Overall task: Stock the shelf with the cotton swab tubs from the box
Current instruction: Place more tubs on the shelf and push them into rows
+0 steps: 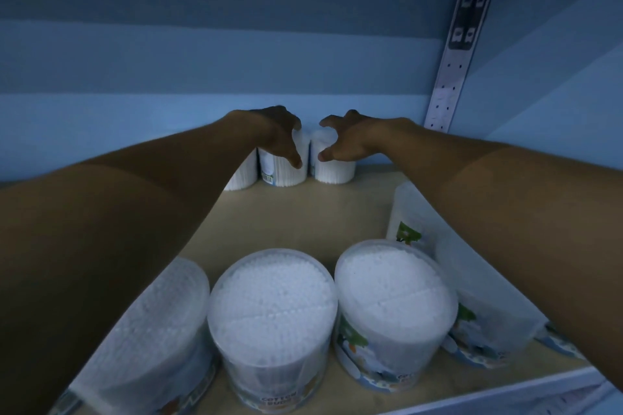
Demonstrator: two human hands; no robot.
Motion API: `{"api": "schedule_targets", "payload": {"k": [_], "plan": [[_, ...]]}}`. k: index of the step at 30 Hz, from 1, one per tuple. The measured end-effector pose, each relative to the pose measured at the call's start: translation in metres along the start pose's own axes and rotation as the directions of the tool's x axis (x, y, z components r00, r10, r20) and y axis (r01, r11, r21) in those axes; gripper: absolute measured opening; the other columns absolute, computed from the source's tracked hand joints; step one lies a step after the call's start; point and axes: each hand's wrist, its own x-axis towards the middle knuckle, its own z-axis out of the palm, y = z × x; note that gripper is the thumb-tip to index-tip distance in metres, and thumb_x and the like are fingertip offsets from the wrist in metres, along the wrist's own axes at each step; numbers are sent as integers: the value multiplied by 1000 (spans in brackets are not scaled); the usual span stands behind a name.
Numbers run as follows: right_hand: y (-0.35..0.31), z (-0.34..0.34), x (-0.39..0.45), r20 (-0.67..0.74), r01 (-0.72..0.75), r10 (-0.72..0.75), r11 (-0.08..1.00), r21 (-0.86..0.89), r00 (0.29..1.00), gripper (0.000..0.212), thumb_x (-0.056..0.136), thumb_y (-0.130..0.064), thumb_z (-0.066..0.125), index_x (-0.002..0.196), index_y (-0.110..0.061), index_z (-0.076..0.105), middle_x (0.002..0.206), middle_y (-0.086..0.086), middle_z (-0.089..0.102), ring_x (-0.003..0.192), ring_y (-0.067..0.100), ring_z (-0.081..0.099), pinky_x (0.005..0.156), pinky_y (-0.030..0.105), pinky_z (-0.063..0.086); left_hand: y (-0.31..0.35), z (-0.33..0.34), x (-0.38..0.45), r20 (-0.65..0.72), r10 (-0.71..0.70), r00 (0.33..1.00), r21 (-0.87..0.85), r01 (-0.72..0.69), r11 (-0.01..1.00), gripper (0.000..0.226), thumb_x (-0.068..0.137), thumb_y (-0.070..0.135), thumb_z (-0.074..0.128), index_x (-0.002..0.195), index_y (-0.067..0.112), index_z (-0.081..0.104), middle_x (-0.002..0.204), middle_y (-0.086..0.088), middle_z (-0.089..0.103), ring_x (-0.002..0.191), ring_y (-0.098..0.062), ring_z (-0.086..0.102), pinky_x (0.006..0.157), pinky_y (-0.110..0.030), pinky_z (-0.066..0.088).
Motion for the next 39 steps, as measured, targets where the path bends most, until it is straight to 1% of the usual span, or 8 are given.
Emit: {"api": "schedule_targets", "payload": {"k": [4,9,15,22,25,32,36,39], "plan": [[-4,4,6,18,26,-26,999,-19,1000,85,91,-60,56,159,-34,13,163,5,22,145,32,30,115,48,33,-2,0,4,-20,16,1000,7,-16,1000,91,72,52,81,148,27,38,146,-3,41,132,-26,45,104,-40,44],[-7,1,4,-22,49,-49,999,0,999,71,98,-49,52,159,-28,20,165,-1,20,149,25,25,118,39,26,-3,1,5,-36,31,999,24,-31,999,89,71,52,82,146,26,41,144,-3,43,131,-25,44,104,-39,44],[-8,-4,-3,-37,43,-42,998,37,998,68,95,-45,60,156,-32,31,162,-2,27,144,24,32,114,35,32,-2,-1,-1,-25,34,999,12,-34,999,88,73,52,80,148,27,40,151,-1,40,138,-25,39,106,-39,39],[-7,-6,-16,-12,35,-35,998,48,999,70,93,-45,63,155,-33,33,161,-2,29,144,24,34,113,33,32,2,-6,-5,30,7,1000,32,-8,999,88,72,55,79,147,30,41,151,2,40,138,-23,40,107,-36,38],[-7,-8,-23,-4,43,-43,998,39,999,69,93,-45,63,154,-34,34,161,-3,28,144,23,33,113,32,30,5,-6,-7,51,-2,999,61,-1,998,92,68,58,81,146,31,42,149,2,43,136,-23,43,108,-38,41],[-7,-4,-40,1,46,-47,997,56,999,70,92,-45,64,154,-35,34,162,-5,27,146,22,29,116,34,27,9,-7,-24,75,3,997,108,-11,994,94,65,61,80,147,33,42,147,2,44,134,-23,45,109,-42,41],[-6,0,-50,-14,46,-45,996,78,999,70,88,-45,66,152,-38,37,160,-7,32,144,22,35,116,38,33,13,-9,-37,79,13,997,103,-21,994,91,66,59,80,145,31,46,142,2,50,129,-24,49,105,-41,44],[-6,0,-59,-3,46,-46,996,82,999,70,88,-46,66,152,-39,38,160,-7,33,143,22,36,114,37,33,15,-10,-47,84,17,996,90,-24,996,87,68,57,80,144,29,49,139,1,53,127,-23,52,104,-39,46]]}}
